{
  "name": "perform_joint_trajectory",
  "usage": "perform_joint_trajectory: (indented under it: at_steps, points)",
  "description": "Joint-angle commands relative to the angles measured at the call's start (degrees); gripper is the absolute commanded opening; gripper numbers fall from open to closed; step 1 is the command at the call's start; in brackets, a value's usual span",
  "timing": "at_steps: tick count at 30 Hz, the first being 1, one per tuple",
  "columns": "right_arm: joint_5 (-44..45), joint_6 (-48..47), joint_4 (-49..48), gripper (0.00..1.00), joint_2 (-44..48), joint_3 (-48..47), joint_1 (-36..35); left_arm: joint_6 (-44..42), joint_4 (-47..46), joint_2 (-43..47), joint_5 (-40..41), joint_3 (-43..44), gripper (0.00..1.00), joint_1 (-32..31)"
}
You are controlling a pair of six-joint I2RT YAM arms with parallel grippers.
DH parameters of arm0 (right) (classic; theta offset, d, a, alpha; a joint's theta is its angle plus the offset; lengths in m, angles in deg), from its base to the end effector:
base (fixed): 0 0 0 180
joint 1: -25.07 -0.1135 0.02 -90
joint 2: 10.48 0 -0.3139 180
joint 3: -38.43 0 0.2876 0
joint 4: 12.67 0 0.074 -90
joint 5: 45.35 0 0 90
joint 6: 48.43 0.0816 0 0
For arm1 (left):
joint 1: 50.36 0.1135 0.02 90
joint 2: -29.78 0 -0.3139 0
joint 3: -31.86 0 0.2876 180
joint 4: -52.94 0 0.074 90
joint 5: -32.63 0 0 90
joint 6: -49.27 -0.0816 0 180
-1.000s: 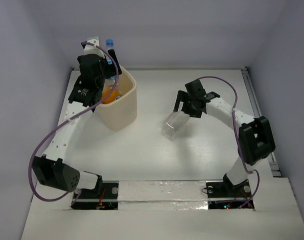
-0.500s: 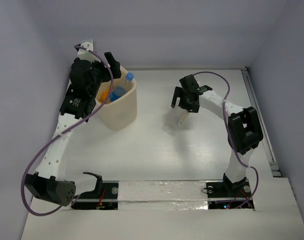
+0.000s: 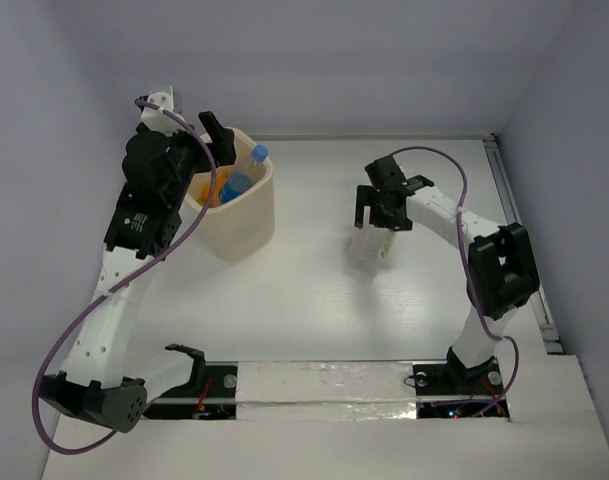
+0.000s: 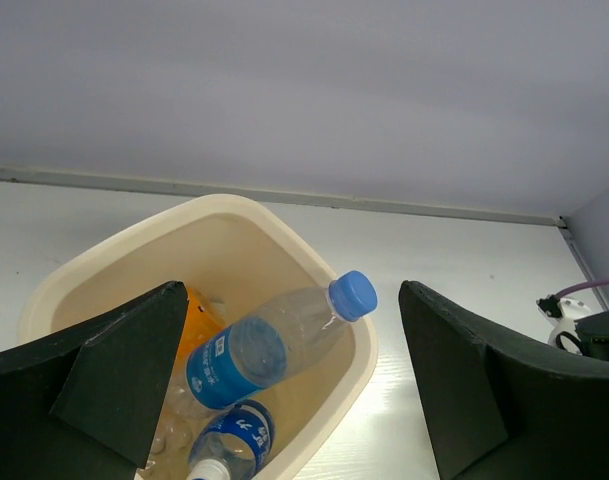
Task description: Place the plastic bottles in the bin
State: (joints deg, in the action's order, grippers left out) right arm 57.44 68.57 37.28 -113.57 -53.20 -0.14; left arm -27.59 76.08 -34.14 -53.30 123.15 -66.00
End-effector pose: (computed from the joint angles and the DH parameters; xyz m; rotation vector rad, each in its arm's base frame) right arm 0.4116 0.1738 0.2273 0.1148 2.5966 0.0298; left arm 0.2831 -0.0732 0.5391 -0.0247 1.5069 -0.3512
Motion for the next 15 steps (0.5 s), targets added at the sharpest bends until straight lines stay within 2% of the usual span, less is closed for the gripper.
perform_joint_trajectory:
  at_steps: [1,4,9,15]
  points:
    - [3.3,-4.1,4.9,1.0,4.6,1.5,-0.2,-0.2,-0.1,2.1,0.1,-0.2,0.85,0.4]
    - [0.9,-5.6,4.6,1.0,5.7,1.8,-0.2,-0.1,0.6,2.4,0.0,-0.1,0.85,0.4]
    - [3.7,-6.3,3.8,1.0,7.0,4.6,-0.2,-0.1,1.6,3.1,0.0,-0.4,0.85,0.4]
    - [4.0,-6.1,3.2,1.0,7.6,6.9,3.5,0.1,1.9,3.6,-0.7,-1.4,0.85,0.4]
